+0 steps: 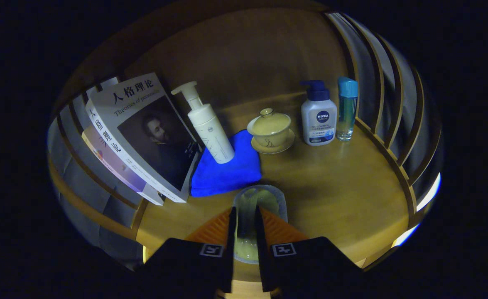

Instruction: Pull open the drawer, take out the items inside it, and place them on the countertop above the cabinet.

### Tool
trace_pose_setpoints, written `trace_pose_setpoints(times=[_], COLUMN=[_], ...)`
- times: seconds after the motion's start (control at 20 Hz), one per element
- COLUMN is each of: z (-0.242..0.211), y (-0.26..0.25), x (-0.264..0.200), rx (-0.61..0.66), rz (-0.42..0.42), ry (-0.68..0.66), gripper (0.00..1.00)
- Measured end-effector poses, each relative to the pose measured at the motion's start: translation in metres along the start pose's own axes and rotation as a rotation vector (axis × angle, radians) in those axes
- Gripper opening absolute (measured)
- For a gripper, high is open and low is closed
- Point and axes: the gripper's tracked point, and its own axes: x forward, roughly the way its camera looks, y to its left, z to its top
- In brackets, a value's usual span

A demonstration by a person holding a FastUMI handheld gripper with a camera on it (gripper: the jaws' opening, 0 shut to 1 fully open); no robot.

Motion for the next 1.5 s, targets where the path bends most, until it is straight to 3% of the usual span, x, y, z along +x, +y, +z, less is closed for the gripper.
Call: trace_pose_setpoints(times=[0.25, 0.55, 0.75, 1.05, 1.3, 1.5], z=[0.011, 0.027, 0.025, -0.022, -0.073, -0.122], y=[0.001, 0.026, 0.035, 0.034, 0.019, 0.012], x=[-0.018, -0.092, -0.153, -0.215, -0.232, -0.238], rx=[-0.058, -0.105, -0.196, -0.236, -0.258, -0.216], rz=[-0.005, 0.054, 0.044, 0.033, -0.065, -0.092], ry=[-0.074, -0.232, -0.434, -0.606, -0.688, -0.691], gripper=[0.99, 0.98, 0.98, 0.98, 0.98, 0.98])
